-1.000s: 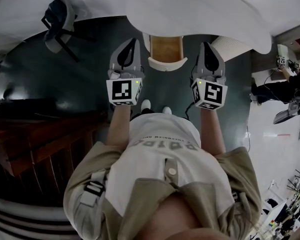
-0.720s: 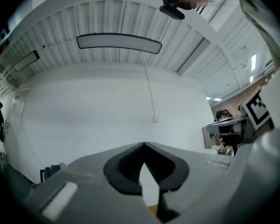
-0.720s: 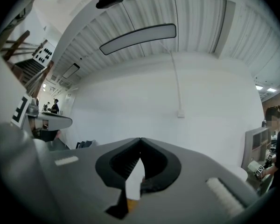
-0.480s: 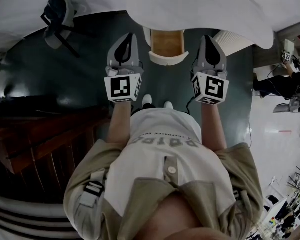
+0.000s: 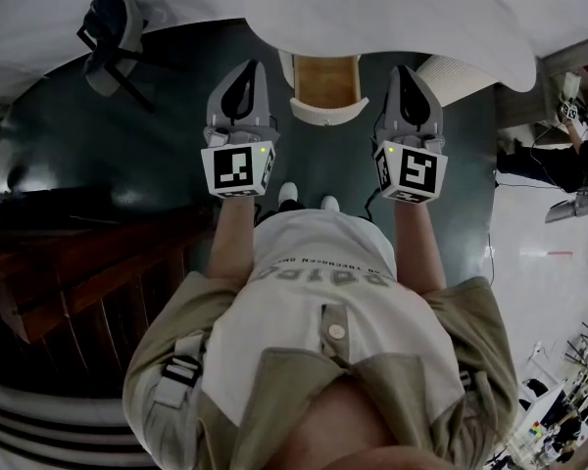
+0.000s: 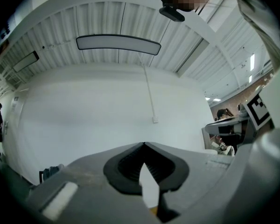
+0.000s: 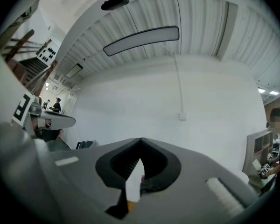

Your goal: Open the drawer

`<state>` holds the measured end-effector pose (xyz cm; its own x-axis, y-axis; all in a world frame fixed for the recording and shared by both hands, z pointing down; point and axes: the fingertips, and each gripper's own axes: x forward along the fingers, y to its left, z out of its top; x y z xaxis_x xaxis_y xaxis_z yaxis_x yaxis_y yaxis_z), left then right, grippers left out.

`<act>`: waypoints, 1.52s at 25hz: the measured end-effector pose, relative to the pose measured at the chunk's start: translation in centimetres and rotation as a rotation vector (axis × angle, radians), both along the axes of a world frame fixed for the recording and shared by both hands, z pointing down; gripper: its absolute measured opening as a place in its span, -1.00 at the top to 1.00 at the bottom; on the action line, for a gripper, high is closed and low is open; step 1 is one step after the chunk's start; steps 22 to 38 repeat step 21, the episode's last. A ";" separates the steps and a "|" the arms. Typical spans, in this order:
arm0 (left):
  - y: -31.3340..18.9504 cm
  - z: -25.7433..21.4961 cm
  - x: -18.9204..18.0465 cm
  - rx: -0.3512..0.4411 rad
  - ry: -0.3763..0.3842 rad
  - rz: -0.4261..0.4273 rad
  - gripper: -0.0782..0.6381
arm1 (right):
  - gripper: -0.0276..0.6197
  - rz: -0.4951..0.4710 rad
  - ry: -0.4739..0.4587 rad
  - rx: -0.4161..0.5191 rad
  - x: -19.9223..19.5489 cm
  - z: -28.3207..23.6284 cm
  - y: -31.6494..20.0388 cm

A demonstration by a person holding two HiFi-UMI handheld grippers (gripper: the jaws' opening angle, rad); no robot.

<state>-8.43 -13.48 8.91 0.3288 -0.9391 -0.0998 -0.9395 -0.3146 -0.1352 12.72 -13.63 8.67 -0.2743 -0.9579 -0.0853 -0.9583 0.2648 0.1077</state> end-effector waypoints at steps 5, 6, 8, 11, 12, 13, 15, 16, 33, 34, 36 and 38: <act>-0.3 0.2 0.2 -0.008 -0.016 0.006 0.78 | 0.91 -0.011 0.005 -0.004 -0.3 0.1 -0.2; -0.3 0.2 0.2 -0.007 -0.014 0.007 0.78 | 0.91 -0.015 0.007 -0.004 -0.4 0.1 -0.2; -0.4 0.2 0.3 -0.007 -0.013 0.009 0.78 | 0.91 -0.021 0.014 -0.001 -0.6 0.0 -0.2; -0.4 0.1 0.3 -0.006 -0.026 0.008 0.78 | 0.91 -0.022 0.028 0.005 -0.7 -0.4 -0.2; -0.4 0.1 0.3 -0.007 -0.027 0.008 0.78 | 0.91 -0.022 0.031 0.007 -0.8 -0.5 -0.2; -0.4 0.0 0.2 -0.008 -0.025 0.008 0.78 | 0.91 -0.023 0.035 0.010 -0.8 -0.6 -0.1; -0.4 -0.1 0.1 -0.008 -0.022 0.008 0.78 | 0.91 -0.022 0.041 0.013 -0.9 -0.7 -0.1; -0.4 0.0 0.0 -0.008 -0.023 0.007 0.78 | 0.91 -0.021 0.042 0.014 -0.9 -0.7 -0.2; -0.6 0.5 -0.4 -0.012 -0.028 0.000 0.78 | 0.91 -0.016 0.042 0.012 -0.9 -0.3 -0.5; -0.6 0.5 -0.4 -0.012 -0.028 0.000 0.78 | 0.91 -0.016 0.042 0.012 -0.9 -0.3 -0.5; -0.6 0.5 -0.4 -0.012 -0.028 0.000 0.78 | 0.91 -0.016 0.042 0.012 -0.9 -0.3 -0.5; -0.6 0.5 -0.4 -0.012 -0.028 0.000 0.78 | 0.91 -0.016 0.042 0.012 -0.9 -0.3 -0.5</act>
